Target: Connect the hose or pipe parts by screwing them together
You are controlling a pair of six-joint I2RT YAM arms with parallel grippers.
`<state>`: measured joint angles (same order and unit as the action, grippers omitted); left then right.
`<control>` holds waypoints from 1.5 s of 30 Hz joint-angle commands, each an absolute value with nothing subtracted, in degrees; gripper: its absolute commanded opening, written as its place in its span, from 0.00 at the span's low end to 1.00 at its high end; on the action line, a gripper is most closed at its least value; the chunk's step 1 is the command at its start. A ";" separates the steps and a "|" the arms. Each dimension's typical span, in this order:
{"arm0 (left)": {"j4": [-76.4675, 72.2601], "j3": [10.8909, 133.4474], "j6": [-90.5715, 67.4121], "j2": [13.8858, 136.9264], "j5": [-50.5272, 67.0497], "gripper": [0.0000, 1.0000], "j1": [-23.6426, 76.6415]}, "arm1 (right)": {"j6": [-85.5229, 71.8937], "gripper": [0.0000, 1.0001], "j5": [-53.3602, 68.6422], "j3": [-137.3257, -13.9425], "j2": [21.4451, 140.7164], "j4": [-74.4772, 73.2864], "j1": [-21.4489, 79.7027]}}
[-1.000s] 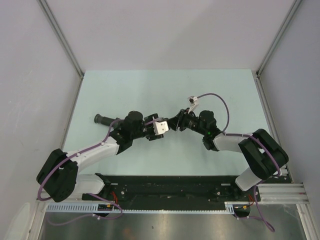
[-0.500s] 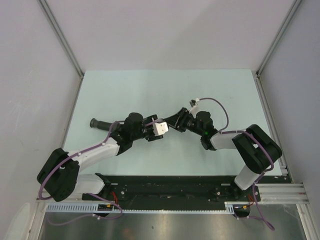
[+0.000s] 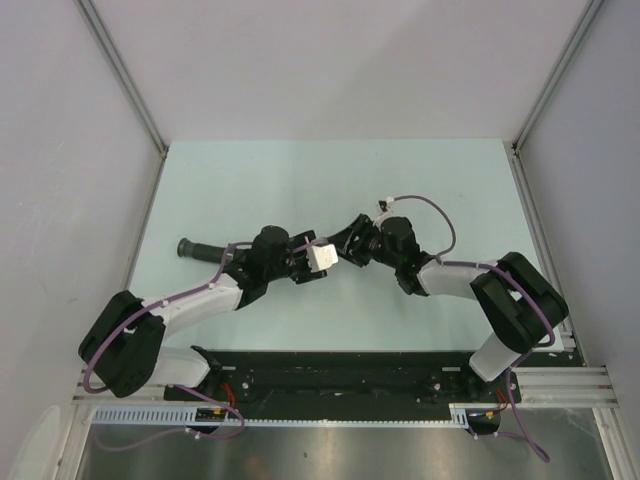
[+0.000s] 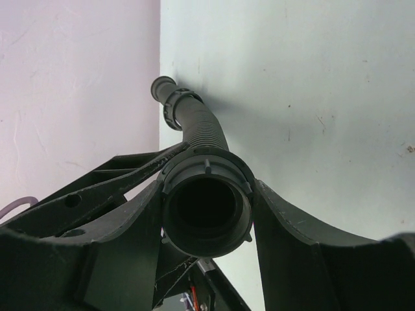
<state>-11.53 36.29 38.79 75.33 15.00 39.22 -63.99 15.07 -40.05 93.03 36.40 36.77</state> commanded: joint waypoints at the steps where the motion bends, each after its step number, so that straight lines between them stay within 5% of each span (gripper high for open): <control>1: -26.89 38.58 39.72 74.44 27.07 0.00 44.03 | -65.30 0.09 18.81 -44.38 94.13 30.76 41.66; 6: -27.68 37.36 40.43 73.39 28.39 0.00 44.12 | -67.15 0.10 20.30 -45.70 95.18 29.46 41.57; 13: -28.04 37.00 40.61 73.91 27.16 0.00 44.21 | -67.85 0.38 20.48 -46.23 94.57 26.72 41.13; 28: -28.39 35.86 39.99 74.27 26.89 0.00 43.68 | -64.87 0.67 19.51 -46.23 90.62 22.15 38.94; 35: -28.39 35.60 39.64 74.18 27.16 0.00 43.51 | -62.41 0.72 17.58 -46.23 87.98 19.17 38.58; 45: -28.48 34.90 40.08 74.35 24.27 0.00 42.89 | -57.67 0.63 13.29 -46.23 85.87 14.95 36.57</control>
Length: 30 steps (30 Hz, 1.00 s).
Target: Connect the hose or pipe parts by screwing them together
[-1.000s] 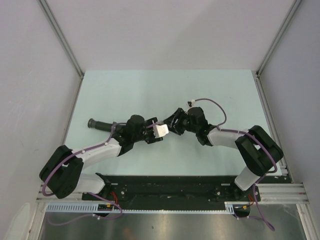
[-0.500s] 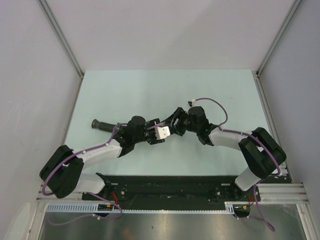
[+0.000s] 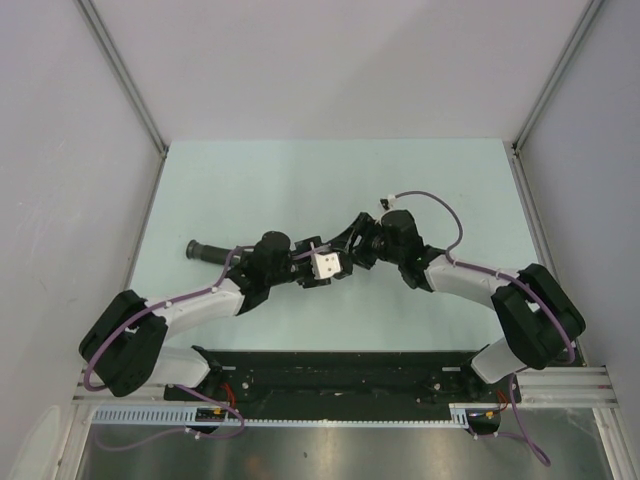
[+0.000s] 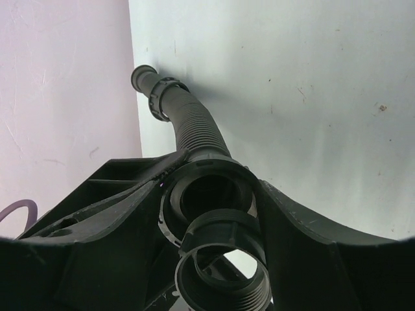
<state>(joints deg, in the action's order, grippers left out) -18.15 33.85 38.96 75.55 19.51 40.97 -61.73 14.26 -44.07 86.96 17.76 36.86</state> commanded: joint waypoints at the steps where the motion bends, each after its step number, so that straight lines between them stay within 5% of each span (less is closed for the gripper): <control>1: -28.39 34.72 40.34 74.36 23.74 0.00 42.19 | -55.83 0.62 12.66 -46.23 85.87 14.33 35.95; 12: -28.39 34.28 38.76 76.11 25.84 0.00 37.27 | -43.96 0.56 10.72 -46.32 86.84 9.58 28.84; 23: -29.00 36.91 31.03 75.85 28.39 0.00 35.07 | -38.40 0.74 -9.99 -47.64 73.41 -18.79 24.62; 30: -31.29 37.09 26.81 73.75 29.62 0.00 34.98 | -42.01 0.74 -17.31 -47.64 63.75 -32.24 19.25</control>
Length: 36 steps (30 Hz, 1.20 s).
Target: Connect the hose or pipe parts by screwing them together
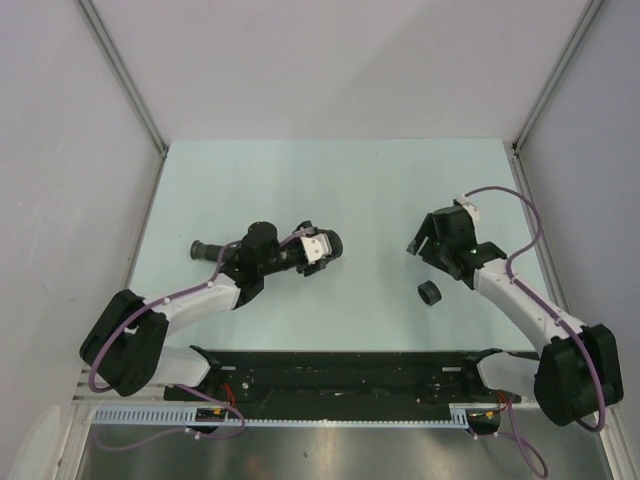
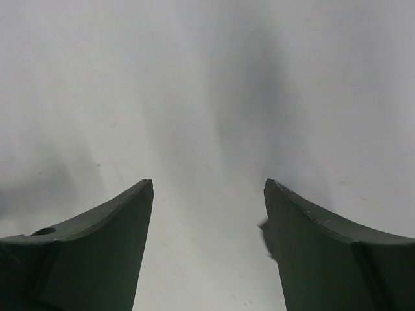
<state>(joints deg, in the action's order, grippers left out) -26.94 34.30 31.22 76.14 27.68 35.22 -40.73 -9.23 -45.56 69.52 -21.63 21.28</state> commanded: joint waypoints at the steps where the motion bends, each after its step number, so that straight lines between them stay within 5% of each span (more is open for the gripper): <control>1: -31.38 37.09 26.37 73.48 29.45 0.00 34.98 | -42.36 0.74 -17.92 -47.64 62.42 -34.26 18.81; 9: -31.73 36.74 26.10 72.16 29.62 0.00 35.42 | -32.98 0.74 -15.03 -45.79 58.44 -38.24 19.58; 16: -32.43 36.56 26.54 72.33 29.45 0.00 36.56 | -25.40 0.74 -21.26 -46.76 66.33 -36.65 31.54; 25: -32.96 35.51 26.72 71.01 29.00 0.00 37.09 | -23.64 0.74 -26.28 -51.15 77.78 -40.25 34.19; 36: -33.05 35.24 27.25 70.75 28.30 0.01 37.09 | -24.87 0.62 -27.07 -52.91 83.49 -42.45 34.45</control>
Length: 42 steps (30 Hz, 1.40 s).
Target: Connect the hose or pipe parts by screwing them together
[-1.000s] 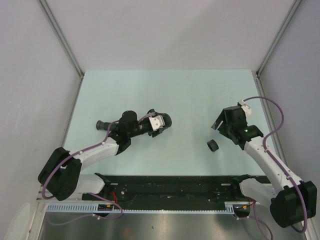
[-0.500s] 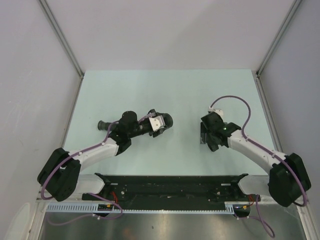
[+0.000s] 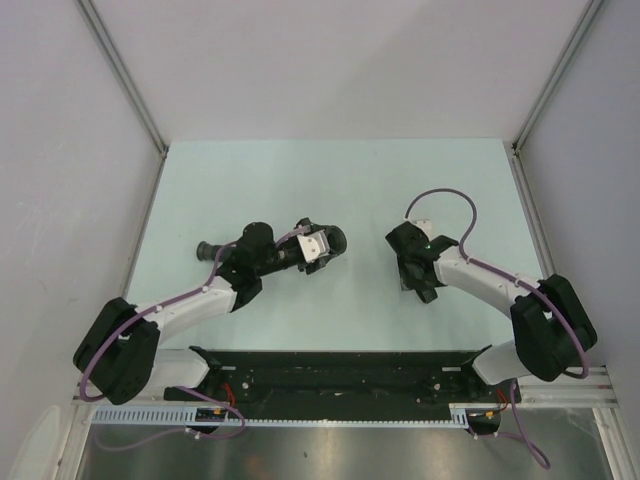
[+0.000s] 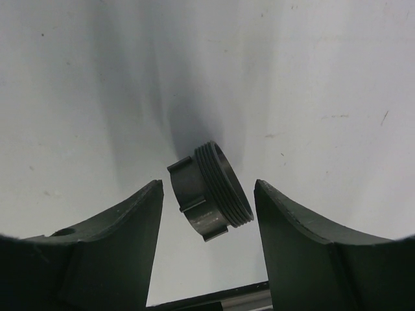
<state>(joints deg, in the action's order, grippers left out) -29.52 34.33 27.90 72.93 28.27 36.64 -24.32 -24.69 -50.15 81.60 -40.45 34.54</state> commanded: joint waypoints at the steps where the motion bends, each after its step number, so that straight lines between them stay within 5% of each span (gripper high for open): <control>1: -33.13 35.16 27.25 70.66 28.21 0.00 37.09 | -25.13 0.60 -27.33 -53.08 83.84 -42.63 34.37; 5: -33.05 35.16 27.33 70.75 28.21 0.00 37.09 | -26.19 0.51 -27.77 -53.17 84.55 -43.77 34.54; 11: -33.05 35.07 28.12 70.49 26.38 0.00 37.09 | -24.88 0.22 -25.24 -52.91 80.70 -40.10 34.89; 18: -33.13 31.91 33.92 65.41 27.94 0.01 35.77 | -26.54 0.18 10.92 -45.54 76.64 -9.88 33.05; 23: -33.05 30.50 30.87 64.60 33.56 0.00 35.68 | -32.07 0.18 19.06 -40.44 80.50 4.54 29.63; 33: -33.49 31.46 26.63 67.94 37.97 0.00 35.60 | -35.16 0.32 26.72 -31.90 83.58 14.59 22.85; 39: -33.40 31.03 28.73 66.98 34.11 0.00 35.60 | -33.14 0.68 21.81 -32.25 78.23 7.31 21.36; 42: -32.70 30.67 31.19 65.66 31.47 0.00 35.68 | -29.89 0.71 17.32 -34.27 74.19 0.98 21.53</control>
